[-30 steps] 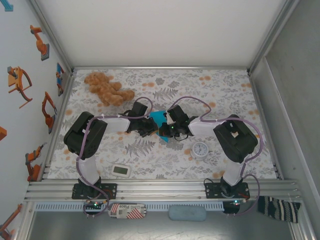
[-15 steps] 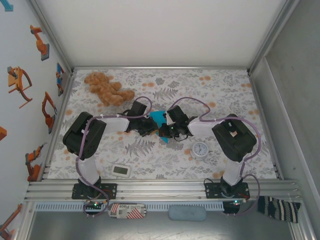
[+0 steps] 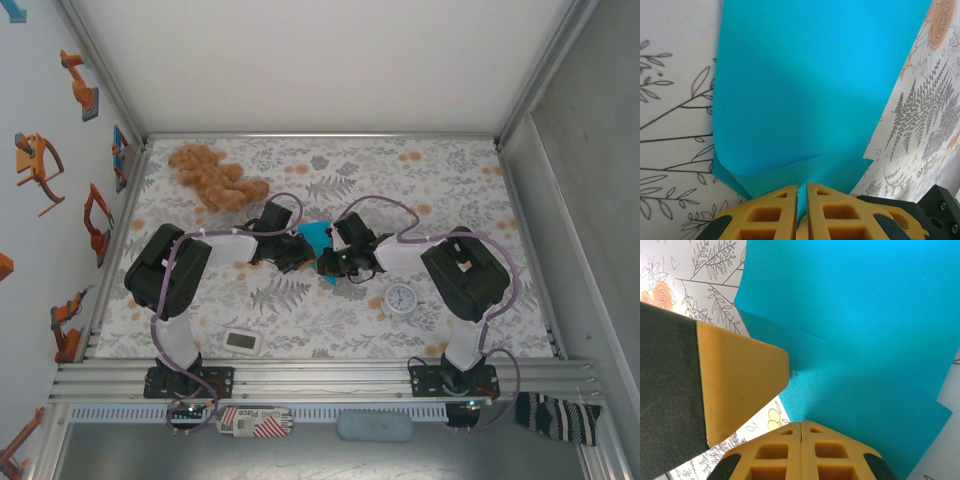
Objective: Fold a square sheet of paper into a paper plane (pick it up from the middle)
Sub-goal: Third fold the triangle at the center of the table.
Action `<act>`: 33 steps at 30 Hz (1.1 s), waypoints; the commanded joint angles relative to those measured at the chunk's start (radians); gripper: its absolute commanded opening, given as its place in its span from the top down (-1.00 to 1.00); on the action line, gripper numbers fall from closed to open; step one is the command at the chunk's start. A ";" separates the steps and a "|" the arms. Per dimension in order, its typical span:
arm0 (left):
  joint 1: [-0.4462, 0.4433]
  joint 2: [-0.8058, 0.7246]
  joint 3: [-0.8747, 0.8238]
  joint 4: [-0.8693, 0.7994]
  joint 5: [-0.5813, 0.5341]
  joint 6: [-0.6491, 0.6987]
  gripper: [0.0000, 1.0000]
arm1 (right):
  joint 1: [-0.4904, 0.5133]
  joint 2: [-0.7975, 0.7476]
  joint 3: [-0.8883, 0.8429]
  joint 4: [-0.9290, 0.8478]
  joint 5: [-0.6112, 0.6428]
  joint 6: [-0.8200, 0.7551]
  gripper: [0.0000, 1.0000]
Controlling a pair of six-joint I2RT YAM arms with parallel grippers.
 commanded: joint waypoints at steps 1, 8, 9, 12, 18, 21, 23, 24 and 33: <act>0.008 0.005 0.009 -0.040 -0.008 0.024 0.72 | -0.005 0.021 -0.005 -0.012 -0.003 0.000 1.00; 0.009 0.036 0.036 -0.114 -0.033 0.036 0.72 | -0.005 -0.028 -0.004 -0.017 -0.003 -0.017 1.00; 0.010 0.040 0.043 -0.129 -0.036 0.039 0.72 | -0.006 -0.038 -0.004 -0.022 -0.002 -0.024 1.00; 0.011 0.061 0.061 -0.173 -0.048 0.046 0.72 | -0.005 -0.070 0.000 -0.046 -0.004 -0.056 1.00; 0.011 0.091 0.090 -0.229 -0.062 0.056 0.72 | -0.006 -0.082 -0.005 -0.073 -0.028 -0.076 1.00; 0.010 0.104 0.104 -0.253 -0.065 0.062 0.72 | -0.005 -0.078 -0.014 -0.076 -0.038 -0.077 1.00; 0.010 0.111 0.116 -0.278 -0.073 0.069 0.72 | -0.005 -0.079 -0.016 -0.084 -0.038 -0.081 1.00; 0.011 0.113 0.119 -0.288 -0.076 0.072 0.71 | -0.005 -0.077 -0.015 -0.092 -0.034 -0.085 1.00; 0.011 0.134 0.141 -0.340 -0.092 0.096 0.71 | -0.005 -0.064 -0.007 -0.139 0.016 -0.108 1.00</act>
